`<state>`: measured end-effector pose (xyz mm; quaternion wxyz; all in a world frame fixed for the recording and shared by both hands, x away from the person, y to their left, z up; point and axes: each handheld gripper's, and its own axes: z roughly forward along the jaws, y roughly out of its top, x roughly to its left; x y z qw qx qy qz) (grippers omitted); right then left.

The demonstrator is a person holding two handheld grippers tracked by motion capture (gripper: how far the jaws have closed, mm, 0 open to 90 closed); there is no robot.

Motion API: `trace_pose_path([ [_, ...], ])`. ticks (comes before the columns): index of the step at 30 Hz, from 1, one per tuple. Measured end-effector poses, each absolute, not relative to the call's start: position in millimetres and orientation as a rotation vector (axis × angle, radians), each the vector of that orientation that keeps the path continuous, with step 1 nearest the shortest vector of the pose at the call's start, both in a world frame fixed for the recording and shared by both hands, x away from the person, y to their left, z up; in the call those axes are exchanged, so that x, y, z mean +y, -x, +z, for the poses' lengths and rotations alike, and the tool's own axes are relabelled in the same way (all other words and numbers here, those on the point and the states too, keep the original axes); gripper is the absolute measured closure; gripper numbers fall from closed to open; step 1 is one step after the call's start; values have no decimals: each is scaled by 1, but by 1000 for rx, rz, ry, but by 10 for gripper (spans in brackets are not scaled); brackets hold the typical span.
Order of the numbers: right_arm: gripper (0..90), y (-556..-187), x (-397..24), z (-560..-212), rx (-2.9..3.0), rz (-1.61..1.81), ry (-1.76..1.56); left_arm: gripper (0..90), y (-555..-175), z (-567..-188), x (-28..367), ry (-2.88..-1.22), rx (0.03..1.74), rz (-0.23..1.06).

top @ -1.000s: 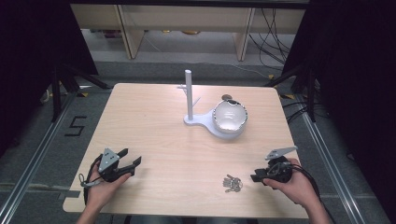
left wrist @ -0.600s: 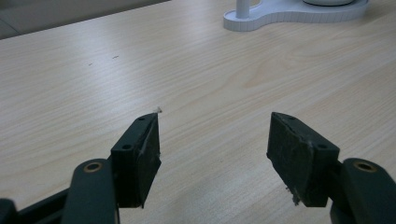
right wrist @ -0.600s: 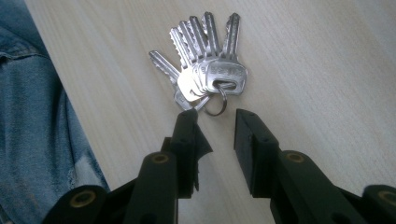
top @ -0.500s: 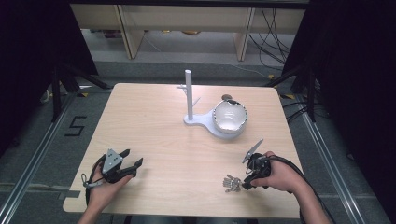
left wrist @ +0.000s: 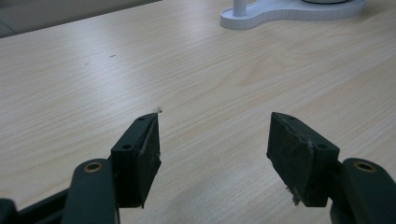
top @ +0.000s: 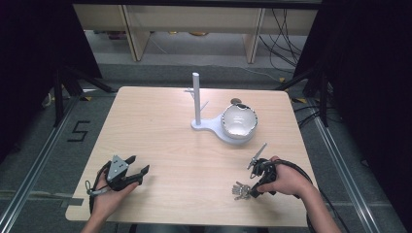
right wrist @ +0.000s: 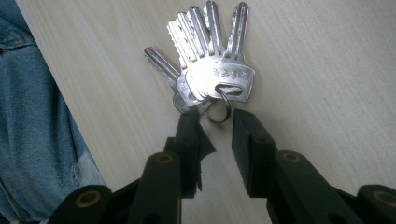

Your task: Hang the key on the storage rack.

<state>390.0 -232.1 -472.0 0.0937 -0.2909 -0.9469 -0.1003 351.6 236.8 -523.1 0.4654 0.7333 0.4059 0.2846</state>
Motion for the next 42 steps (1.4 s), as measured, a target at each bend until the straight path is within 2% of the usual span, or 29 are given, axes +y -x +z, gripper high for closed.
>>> trace_pose_path([
  [24,889,-394,-216,-474,-2798,-178,805,341,-352,-524,236,-1810,987,692],
  [42,894,-393,-209,-454,-2838,-131,782,341,-352,-523,235,-1816,984,691],
])
